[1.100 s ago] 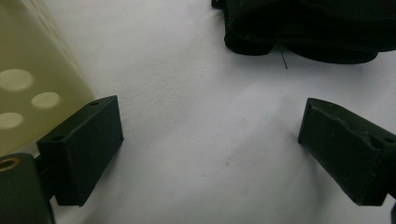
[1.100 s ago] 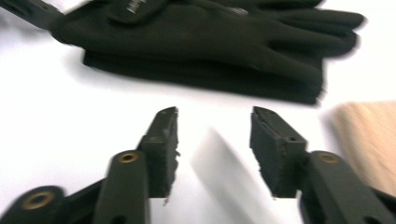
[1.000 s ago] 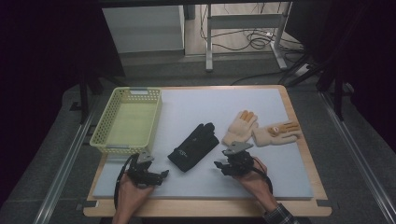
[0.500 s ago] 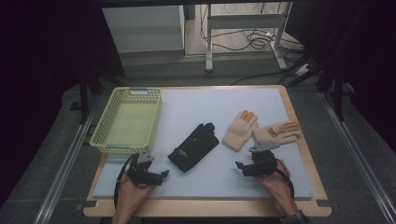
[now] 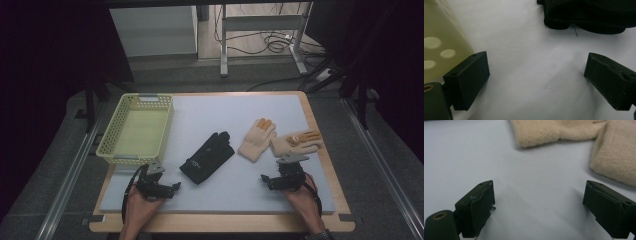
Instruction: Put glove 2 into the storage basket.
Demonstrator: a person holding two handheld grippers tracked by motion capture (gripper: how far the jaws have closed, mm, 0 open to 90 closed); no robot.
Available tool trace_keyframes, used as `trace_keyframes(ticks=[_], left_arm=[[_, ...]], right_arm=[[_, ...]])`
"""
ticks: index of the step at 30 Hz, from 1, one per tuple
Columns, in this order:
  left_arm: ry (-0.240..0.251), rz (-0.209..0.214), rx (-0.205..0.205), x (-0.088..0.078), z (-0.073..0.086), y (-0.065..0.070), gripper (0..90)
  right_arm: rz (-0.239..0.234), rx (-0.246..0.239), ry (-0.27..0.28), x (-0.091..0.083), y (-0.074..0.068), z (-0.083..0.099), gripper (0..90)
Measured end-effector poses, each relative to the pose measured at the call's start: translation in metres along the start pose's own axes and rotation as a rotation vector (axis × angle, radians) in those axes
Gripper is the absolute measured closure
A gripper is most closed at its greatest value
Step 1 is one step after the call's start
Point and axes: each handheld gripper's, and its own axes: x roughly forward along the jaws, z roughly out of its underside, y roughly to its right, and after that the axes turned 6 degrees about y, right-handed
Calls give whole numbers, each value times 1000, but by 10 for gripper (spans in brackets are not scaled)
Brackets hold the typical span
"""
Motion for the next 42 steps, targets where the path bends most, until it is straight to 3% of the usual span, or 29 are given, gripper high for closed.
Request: trace_keyframes(ticks=[6,10,20,25,31,38,42], left_arm=[[-1,3,3,-1,-1,1,68],[5,58,-4,-3,-6,3,59],[-25,127,85,4,-49,28,0],[-43,136,116,19,-78,35,0],[-86,138,127,52,-102,39,0],[-132,113,141,86,-108,44,0],[-147,105,138,95,-107,38,0]], right_arm=[[1,-4,3,0,0,0,100],[0,-4,4,0,0,1,100],[1,-4,4,0,0,1,100],[1,-4,4,0,0,1,100],[1,-4,5,0,0,1,100],[2,-5,5,0,0,1,100],[2,-6,5,0,0,1,101]])
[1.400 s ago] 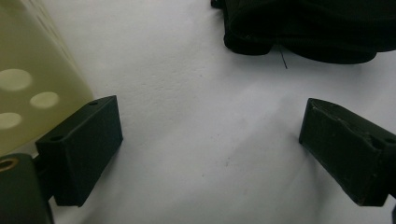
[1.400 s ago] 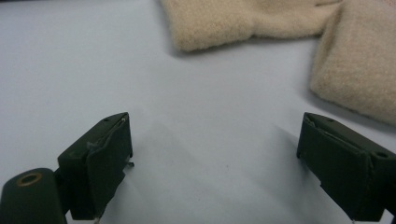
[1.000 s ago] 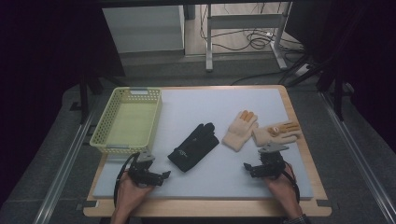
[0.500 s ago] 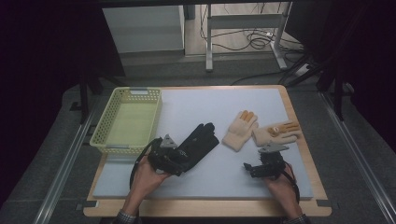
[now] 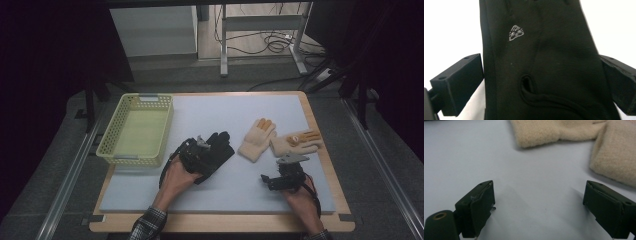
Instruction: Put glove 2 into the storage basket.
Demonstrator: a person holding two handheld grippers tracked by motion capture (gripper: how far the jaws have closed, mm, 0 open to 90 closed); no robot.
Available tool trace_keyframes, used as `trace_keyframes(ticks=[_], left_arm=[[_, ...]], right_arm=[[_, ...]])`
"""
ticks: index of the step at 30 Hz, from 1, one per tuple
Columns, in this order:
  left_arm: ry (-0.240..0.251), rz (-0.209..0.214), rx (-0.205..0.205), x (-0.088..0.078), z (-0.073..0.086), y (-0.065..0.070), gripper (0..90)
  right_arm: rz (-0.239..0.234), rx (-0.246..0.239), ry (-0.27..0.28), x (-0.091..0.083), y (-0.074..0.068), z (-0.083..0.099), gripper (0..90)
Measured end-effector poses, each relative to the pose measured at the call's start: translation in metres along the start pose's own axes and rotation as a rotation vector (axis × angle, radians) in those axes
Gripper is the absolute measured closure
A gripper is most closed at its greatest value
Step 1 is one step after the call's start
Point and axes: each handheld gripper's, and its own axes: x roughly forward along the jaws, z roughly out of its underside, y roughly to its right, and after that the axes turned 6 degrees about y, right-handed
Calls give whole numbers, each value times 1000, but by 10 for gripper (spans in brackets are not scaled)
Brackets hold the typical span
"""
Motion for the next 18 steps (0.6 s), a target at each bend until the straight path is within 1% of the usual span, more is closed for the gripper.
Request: trace_keyframes(ticks=[1,2,3,4,5,6,8,9,10,13,14,16,17,18], left_arm=[[-4,-1,-11,2,1,-3,0],[-5,9,-21,3,2,-6,0],[-7,30,-35,5,3,-8,0],[-7,30,-35,5,3,-8,0],[-4,38,-48,5,4,-8,0],[-8,41,-47,5,4,-6,0],[-29,30,-15,6,2,2,0],[-39,33,0,6,2,6,0],[-45,21,23,7,1,9,0],[-49,25,14,6,0,9,12],[-46,20,5,4,0,8,39],[-42,18,2,1,-1,7,167],[-35,7,20,-3,-2,6,262],[-35,7,20,-3,-2,6,325]], right_arm=[[0,0,0,0,0,0,101],[0,0,0,0,0,0,100],[0,0,0,0,0,0,100],[0,0,0,0,0,0,101],[0,0,0,0,0,0,101],[0,0,0,0,0,0,100],[0,0,0,0,0,0,100],[0,0,0,0,0,0,101],[0,0,0,0,0,0,100],[0,0,0,0,0,0,101],[0,0,0,0,0,0,100],[0,0,0,0,0,0,100],[0,0,0,0,0,0,100],[0,0,0,0,0,0,100]])
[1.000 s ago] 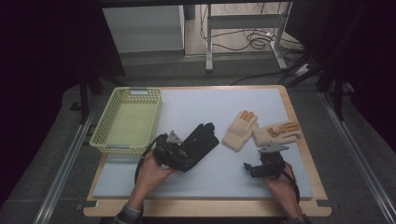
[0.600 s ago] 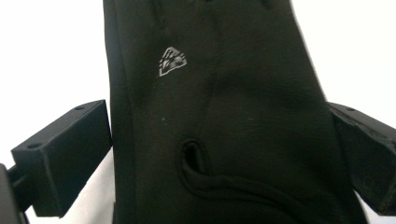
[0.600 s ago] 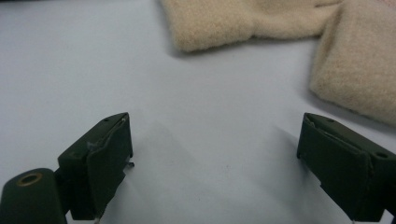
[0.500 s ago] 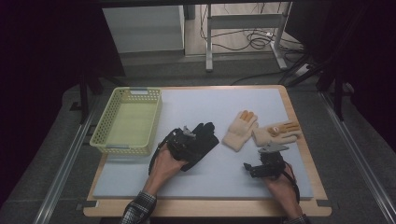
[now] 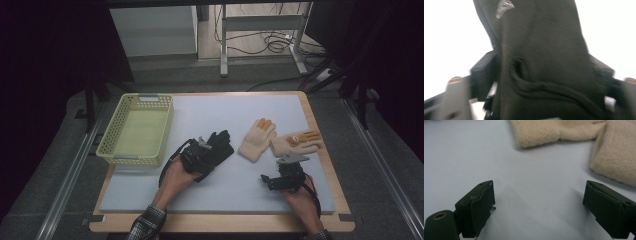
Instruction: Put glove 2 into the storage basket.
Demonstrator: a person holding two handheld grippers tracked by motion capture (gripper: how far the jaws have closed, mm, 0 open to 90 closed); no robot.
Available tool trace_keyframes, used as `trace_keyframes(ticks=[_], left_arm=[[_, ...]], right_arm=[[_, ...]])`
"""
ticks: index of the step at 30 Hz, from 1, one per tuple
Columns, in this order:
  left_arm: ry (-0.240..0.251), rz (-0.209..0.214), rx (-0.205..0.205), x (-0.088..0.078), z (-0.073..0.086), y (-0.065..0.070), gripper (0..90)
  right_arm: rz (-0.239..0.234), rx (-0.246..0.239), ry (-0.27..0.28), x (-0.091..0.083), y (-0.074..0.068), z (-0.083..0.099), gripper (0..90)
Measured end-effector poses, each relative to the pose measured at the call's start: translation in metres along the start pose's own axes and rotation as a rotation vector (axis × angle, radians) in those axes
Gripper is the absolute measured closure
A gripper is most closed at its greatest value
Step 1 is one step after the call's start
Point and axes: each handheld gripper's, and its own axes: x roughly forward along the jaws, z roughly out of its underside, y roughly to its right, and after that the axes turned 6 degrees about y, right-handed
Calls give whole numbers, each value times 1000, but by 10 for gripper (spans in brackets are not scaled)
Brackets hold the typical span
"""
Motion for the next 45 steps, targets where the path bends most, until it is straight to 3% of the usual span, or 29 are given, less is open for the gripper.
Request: trace_keyframes(ticks=[2,3,4,8,18,27,34,45], left_arm=[[0,-16,-3,-2,-1,-1,448],[2,-11,-6,-3,-2,-2,448],[11,7,-21,-6,-2,-5,568],[31,16,-34,-10,-3,-7,661],[59,-9,-61,-33,-15,-16,679],[80,-62,-96,-64,-30,-35,676],[94,-132,-114,-90,-39,-56,670],[121,-244,-208,-124,-31,-99,668]], right_arm=[[0,0,0,0,0,0,100],[0,0,0,0,0,0,100],[0,0,0,0,0,0,101],[0,0,0,0,0,0,101],[0,-1,0,0,0,0,100],[0,-1,1,0,0,0,101],[-1,-3,2,0,0,0,100],[-1,-2,4,0,0,0,100]])
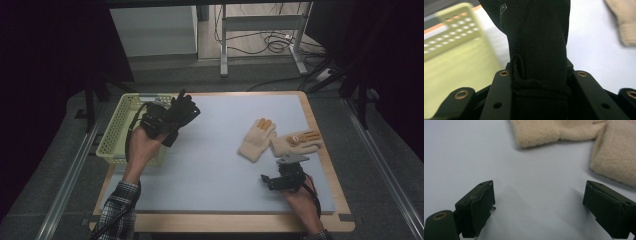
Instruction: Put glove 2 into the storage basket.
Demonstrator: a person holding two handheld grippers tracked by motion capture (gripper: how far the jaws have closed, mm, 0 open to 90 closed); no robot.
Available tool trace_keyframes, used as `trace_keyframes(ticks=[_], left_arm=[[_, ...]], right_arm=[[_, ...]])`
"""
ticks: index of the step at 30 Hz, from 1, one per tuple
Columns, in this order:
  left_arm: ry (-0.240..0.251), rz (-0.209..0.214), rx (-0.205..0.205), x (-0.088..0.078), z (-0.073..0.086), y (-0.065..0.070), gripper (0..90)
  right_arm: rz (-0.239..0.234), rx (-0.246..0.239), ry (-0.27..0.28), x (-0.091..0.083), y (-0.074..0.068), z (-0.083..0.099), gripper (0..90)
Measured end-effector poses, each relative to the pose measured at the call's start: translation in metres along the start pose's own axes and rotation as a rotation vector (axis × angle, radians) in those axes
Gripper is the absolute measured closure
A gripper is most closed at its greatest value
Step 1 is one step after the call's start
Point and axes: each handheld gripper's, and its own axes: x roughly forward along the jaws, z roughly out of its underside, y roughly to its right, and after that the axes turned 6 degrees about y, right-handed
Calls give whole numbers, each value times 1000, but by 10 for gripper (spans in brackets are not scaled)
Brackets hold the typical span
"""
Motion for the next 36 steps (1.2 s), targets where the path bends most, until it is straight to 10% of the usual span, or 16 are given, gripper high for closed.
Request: trace_keyframes(ticks=[17,36], left_arm=[[-11,-191,-134,-20,23,-87,661],[-241,-221,-222,37,64,-135,656]], right_arm=[[0,0,0,0,0,0,100],[0,1,0,0,0,0,100]])
